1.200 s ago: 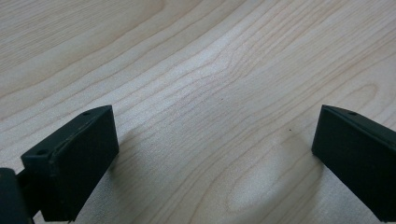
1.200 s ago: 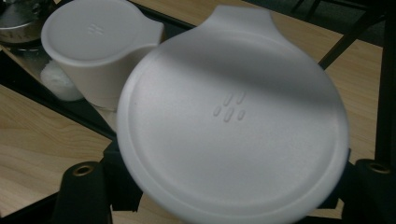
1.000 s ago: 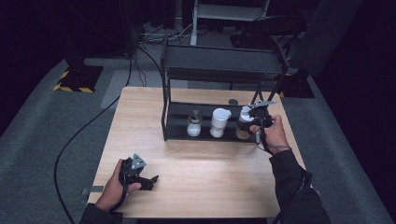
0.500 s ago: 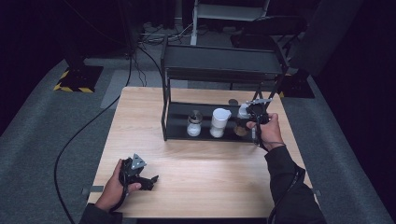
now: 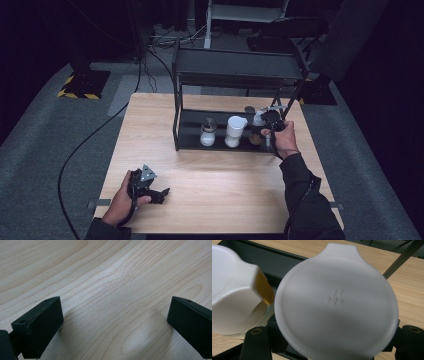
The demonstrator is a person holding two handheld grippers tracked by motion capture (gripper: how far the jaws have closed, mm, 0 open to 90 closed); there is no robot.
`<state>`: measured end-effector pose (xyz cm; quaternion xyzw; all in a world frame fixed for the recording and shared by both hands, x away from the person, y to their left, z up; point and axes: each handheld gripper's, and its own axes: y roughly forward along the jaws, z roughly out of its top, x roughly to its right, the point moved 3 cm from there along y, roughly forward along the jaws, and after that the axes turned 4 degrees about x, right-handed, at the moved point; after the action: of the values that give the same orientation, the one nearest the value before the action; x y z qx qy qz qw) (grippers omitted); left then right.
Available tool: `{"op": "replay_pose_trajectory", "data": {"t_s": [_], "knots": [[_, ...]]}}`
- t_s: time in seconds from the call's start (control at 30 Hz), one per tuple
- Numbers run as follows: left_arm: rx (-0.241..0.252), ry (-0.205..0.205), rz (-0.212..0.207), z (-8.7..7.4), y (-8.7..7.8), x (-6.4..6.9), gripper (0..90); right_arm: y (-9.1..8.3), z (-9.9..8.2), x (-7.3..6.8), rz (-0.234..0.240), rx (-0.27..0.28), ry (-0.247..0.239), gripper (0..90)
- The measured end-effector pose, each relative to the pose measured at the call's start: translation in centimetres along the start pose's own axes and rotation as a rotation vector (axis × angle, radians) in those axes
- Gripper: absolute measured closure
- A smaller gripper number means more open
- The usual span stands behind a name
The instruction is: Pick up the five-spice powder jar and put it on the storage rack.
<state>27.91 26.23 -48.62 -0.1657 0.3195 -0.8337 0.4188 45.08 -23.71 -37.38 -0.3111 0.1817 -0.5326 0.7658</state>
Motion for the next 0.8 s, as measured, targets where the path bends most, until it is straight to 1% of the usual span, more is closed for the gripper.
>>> {"op": "replay_pose_trajectory", "data": {"t_s": [0.2, 0.43, 0.47, 0.6, 0.8], "knots": [[0.000, -0.001, 0.000, 0.01, 0.01, 0.00, 0.3, 0.45, -0.06, 0.00, 0.001, -0.004, 0.014, 30.0], [-0.001, 0.000, -0.001, 0.01, 0.01, 0.00, 0.3, 0.90, -0.36, 0.10, -0.004, -0.006, 0.017, 30.0], [0.000, -0.001, 0.000, 0.01, 0.01, 0.00, 0.3, 0.93, -0.47, 0.19, -0.003, 0.000, 0.025, 30.0], [-0.001, 0.000, -0.001, 0.02, 0.01, -0.01, 0.3, 0.92, -0.53, 0.22, -0.002, 0.002, 0.022, 30.0], [-0.001, 0.000, -0.001, 0.02, 0.01, 0.00, 0.3, 0.94, -0.65, 0.59, 0.006, 0.004, 0.035, 29.7]]}}
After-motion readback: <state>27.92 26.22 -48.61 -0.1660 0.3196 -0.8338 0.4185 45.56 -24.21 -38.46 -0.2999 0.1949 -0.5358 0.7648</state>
